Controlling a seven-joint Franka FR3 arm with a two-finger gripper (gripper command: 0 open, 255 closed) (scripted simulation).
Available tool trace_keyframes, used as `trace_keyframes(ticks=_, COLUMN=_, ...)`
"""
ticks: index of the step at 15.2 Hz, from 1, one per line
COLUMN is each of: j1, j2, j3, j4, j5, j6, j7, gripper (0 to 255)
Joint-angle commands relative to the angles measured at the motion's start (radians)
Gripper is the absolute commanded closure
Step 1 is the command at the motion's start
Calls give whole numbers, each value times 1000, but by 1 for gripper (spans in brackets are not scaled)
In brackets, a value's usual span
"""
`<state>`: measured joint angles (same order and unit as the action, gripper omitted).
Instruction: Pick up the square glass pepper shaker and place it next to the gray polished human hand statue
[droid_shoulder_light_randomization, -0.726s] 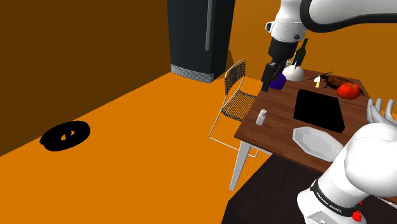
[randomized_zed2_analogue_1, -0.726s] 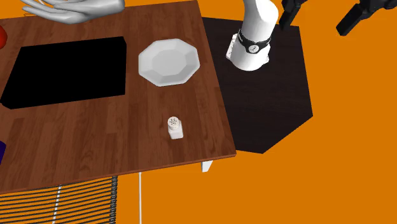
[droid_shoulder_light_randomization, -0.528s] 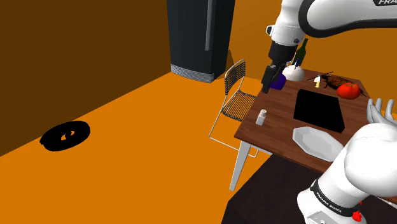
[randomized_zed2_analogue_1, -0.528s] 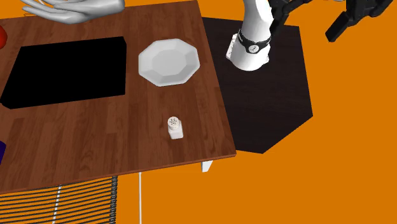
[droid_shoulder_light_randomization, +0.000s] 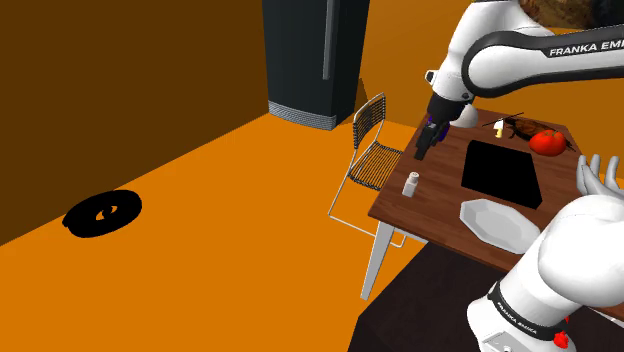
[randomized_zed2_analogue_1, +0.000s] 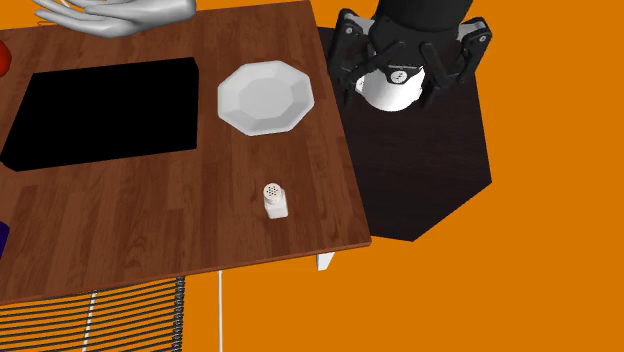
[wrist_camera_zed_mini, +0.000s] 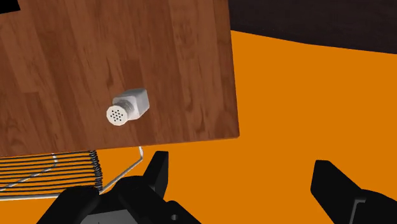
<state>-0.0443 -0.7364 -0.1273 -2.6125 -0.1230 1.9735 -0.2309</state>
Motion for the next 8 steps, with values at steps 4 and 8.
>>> trace_keyframes(ticks=4, j1=-36, j2=84, j3=-112, j4=-72, j5=-29, j6=187, j7=-95, gripper=0)
trace_keyframes(ticks=8, j1=-51, j2=189, j3=-210, j4=-99, j5=-32, j6=337, j7=-183, gripper=0)
